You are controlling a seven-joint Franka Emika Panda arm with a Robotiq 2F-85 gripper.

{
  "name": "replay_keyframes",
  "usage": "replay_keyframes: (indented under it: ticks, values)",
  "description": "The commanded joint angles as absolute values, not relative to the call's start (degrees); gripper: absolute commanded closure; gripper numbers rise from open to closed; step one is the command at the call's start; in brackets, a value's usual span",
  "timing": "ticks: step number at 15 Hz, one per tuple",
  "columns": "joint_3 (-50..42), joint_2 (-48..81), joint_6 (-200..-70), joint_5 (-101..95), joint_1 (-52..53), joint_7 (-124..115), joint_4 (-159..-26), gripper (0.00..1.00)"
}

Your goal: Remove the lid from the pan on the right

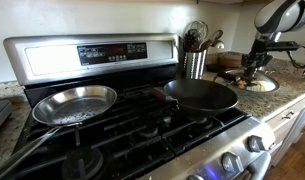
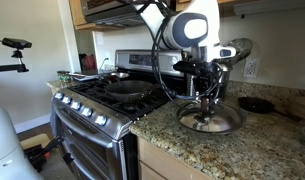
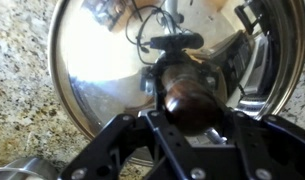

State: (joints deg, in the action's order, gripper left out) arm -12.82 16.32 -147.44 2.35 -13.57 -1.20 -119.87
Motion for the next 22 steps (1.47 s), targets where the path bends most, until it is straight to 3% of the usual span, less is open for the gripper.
replay_keyframes:
  ticks: [1, 10, 11, 13, 17, 22]
  values:
    - [-11.4, 17.9, -148.5, 4.8, -13.8, -1.4, -118.6, 0.8]
    - [-8.9, 16.6, -147.5, 7.7, -13.4, -0.9, -121.1, 0.8]
    - [-8.9, 16.3, -147.0, 7.3, -13.2, -1.0, -121.4, 0.3]
    - [-9.0, 15.8, -146.8, 7.1, -13.0, -1.3, -122.2, 0.23]
    - [-9.1, 11.9, -145.8, 6.1, -12.3, -1.7, -125.0, 0.0]
    - [-8.6, 1.2, -138.5, 5.3, -11.1, 0.2, -129.1, 0.0]
